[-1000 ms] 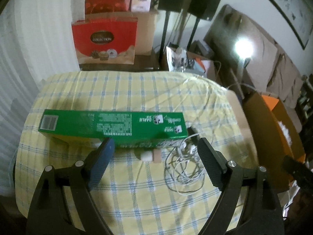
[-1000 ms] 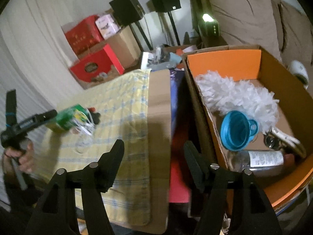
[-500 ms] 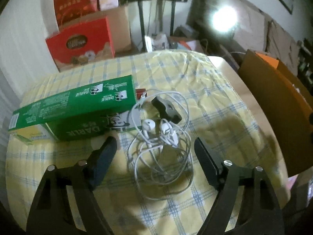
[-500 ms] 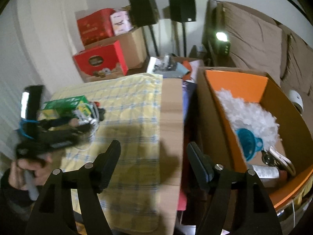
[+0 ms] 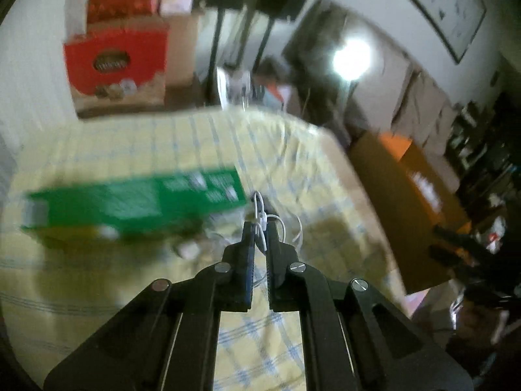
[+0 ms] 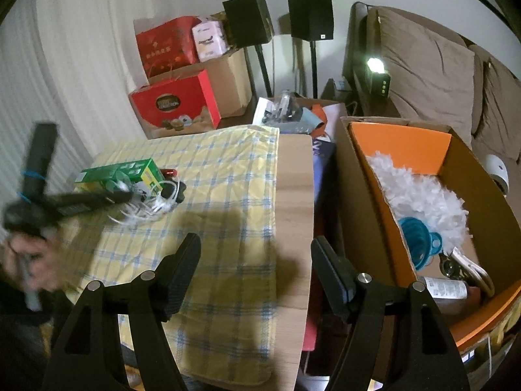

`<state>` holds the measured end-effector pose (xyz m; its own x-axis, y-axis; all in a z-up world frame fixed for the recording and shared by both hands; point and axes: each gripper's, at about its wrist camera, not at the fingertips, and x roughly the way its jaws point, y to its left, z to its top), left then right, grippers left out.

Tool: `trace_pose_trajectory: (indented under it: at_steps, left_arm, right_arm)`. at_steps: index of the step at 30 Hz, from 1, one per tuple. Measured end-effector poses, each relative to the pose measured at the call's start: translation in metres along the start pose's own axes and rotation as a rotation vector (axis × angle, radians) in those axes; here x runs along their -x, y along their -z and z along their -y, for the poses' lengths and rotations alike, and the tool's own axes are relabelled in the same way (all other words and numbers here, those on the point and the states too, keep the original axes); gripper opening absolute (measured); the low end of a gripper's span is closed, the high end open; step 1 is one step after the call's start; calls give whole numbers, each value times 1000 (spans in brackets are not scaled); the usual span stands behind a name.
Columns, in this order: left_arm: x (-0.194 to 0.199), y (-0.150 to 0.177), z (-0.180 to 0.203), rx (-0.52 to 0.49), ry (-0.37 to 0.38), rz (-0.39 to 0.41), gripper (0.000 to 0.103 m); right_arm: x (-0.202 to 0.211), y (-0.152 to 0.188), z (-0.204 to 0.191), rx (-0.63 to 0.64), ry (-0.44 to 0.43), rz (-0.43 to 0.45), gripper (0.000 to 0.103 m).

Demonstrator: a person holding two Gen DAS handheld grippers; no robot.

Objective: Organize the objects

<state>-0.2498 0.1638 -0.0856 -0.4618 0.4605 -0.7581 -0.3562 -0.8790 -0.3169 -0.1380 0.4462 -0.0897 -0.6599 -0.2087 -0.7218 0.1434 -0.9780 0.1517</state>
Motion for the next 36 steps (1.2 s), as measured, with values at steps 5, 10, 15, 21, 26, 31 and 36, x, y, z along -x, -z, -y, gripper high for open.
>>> trace_pose_trajectory:
  at_steps: [5, 10, 15, 21, 26, 31, 36]
  left_arm:
    - [58, -9, -32, 0, -55, 81, 6]
    - [64, -8, -67, -4, -185, 53, 6]
    - [29, 6, -96, -2, -304, -81, 8]
    - [3, 28, -111, -47, -336, -175, 39]
    - [-22, 47, -97, -160, -339, -251, 78]
    - [-43, 54, -94, -171, -343, -277, 80]
    - [-43, 51, -103, -97, -271, -239, 70]
  right_arm:
    - [-12, 3, -17, 17, -3, -30, 72]
    - [-29, 8, -51, 75, -58, -59, 72]
    - [-53, 3, -90, 108, -96, -82, 72]
    - [-82, -18, -120, 191, -86, -56, 78]
    - [-117, -32, -122, 245, -58, -70, 80]
    - [-150, -37, -125, 270, -22, -108, 80]
    - [-165, -32, -136, 322, -37, -125, 68]
